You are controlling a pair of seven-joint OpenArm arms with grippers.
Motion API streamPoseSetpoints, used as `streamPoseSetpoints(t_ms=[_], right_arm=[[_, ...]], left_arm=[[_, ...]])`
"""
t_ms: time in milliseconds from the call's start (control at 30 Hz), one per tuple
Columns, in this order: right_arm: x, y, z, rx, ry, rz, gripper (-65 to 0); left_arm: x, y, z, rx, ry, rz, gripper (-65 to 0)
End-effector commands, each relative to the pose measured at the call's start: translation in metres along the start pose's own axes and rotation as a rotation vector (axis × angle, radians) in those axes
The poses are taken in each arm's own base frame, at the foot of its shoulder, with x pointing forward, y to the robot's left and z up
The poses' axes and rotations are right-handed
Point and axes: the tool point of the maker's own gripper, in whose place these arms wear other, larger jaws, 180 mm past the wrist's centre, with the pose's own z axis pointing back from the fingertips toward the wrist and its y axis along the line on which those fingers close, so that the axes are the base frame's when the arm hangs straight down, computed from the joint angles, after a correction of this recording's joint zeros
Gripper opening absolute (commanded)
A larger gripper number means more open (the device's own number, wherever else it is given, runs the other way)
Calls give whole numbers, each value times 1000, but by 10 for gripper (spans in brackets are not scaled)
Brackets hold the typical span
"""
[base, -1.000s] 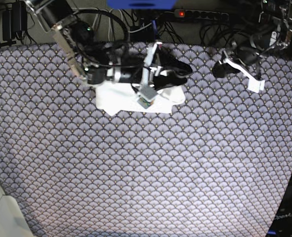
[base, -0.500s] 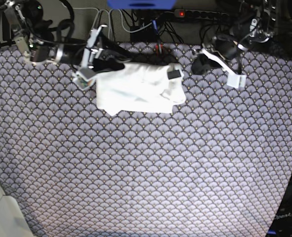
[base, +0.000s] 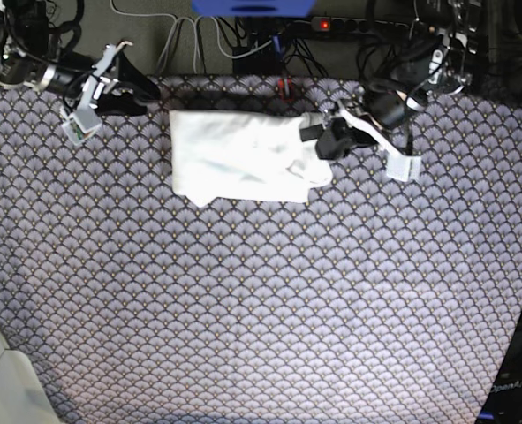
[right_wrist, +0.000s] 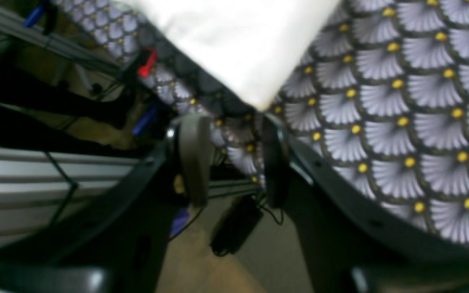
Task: Fold the T-shirt properly
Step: 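Withdraw the right gripper and tuck the bundle's edge with the left gripper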
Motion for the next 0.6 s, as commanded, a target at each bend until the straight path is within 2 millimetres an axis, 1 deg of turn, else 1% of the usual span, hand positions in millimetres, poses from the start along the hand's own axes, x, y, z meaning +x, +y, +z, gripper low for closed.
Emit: streamPoseSetpoints(t_ms=[0, 100, 133, 167, 233, 333, 500, 567], right_arm=[[8, 3, 4, 15, -30, 11, -450], [8, 2, 5, 11, -29, 11, -450], [7, 2, 6, 11, -28, 10, -450], [7, 2, 6, 11, -28, 10, -450], [7, 2, 6, 11, -28, 9, -451], [6, 2, 5, 12, -26, 8, -452], [6, 2, 5, 12, -25, 8, -452], [6, 2, 5, 12, -25, 8, -452]], left_arm=[[4, -11, 0, -34, -22, 3, -508], [6, -17, -4, -49, -38, 21, -362], [6, -19, -5, -53, -41, 27, -326], [6, -20, -6, -56, -44, 32, -309], [6, -21, -6, -56, -47, 32, -291], [8, -17, -7, -47, -54, 35, -291], [23, -23, -13, -66, -77, 7, -291], [24, -20, -15, -63, -76, 17, -291]])
